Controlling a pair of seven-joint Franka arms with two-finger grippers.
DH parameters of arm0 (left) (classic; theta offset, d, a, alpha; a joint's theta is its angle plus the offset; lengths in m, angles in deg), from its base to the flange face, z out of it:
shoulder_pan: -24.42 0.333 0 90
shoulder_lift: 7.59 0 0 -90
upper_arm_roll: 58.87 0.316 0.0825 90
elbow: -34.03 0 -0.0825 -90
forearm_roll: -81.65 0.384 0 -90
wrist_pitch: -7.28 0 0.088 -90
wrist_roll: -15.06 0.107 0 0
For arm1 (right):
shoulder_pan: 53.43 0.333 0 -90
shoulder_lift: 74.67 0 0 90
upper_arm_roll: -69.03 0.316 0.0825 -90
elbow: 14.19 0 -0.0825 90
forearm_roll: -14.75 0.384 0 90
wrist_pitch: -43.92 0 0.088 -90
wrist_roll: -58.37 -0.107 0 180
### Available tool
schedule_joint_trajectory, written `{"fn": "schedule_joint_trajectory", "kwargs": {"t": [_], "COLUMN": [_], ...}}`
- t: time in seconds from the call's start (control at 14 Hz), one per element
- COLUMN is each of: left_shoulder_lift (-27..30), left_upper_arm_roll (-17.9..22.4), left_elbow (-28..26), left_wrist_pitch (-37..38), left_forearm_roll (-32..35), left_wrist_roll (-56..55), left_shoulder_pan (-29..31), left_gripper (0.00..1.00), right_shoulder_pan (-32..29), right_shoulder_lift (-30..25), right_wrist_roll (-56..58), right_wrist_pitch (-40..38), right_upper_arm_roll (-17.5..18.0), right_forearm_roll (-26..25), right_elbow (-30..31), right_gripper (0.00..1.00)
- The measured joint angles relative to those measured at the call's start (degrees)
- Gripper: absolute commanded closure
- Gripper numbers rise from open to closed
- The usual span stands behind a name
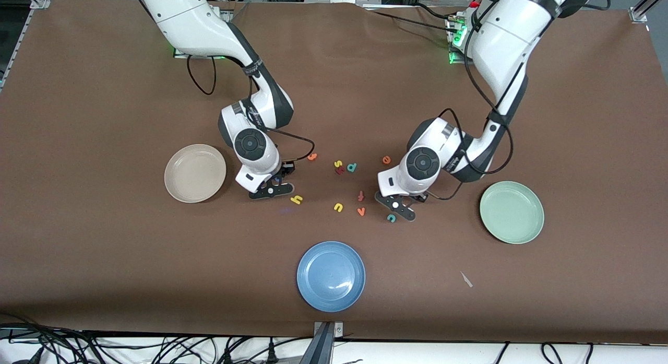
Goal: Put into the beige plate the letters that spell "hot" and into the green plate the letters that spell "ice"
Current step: 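Grasp the blue ring with the right gripper while the left gripper grasps the pink i, then carry the pink i onto the green plate with the left gripper and release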
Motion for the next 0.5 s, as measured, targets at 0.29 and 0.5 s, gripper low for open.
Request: {"fn": "schedule_joint_trajectory", "kwargs": {"t": [0.29,0.5], "left_shoulder_lift": [4.9,5.4], "left_upper_arm_roll": [0.8,0.9], "left_elbow": [0.6,0.6], "left_wrist_pitch": [6.9,7.9], "left_forearm_roll": [0.0,0.0], "left_wrist_roll": [15.4,25.5], "left_shoulder_pan": [8.3,15.1], "left_gripper": [1.0,1.0], "right_shoulder_pan": [0.0,0.0], "right_shoulder_lift": [0.0,0.2], "right_wrist_roll": [0.0,0.0], "right_wrist_pitch": [0.2,0.5], "right_upper_arm_roll": [0.0,0.0], "right_forearm_roll": [0.0,0.0], "right_elbow": [-0.2,-0.2], "right_gripper": [0.57,0.57]}}
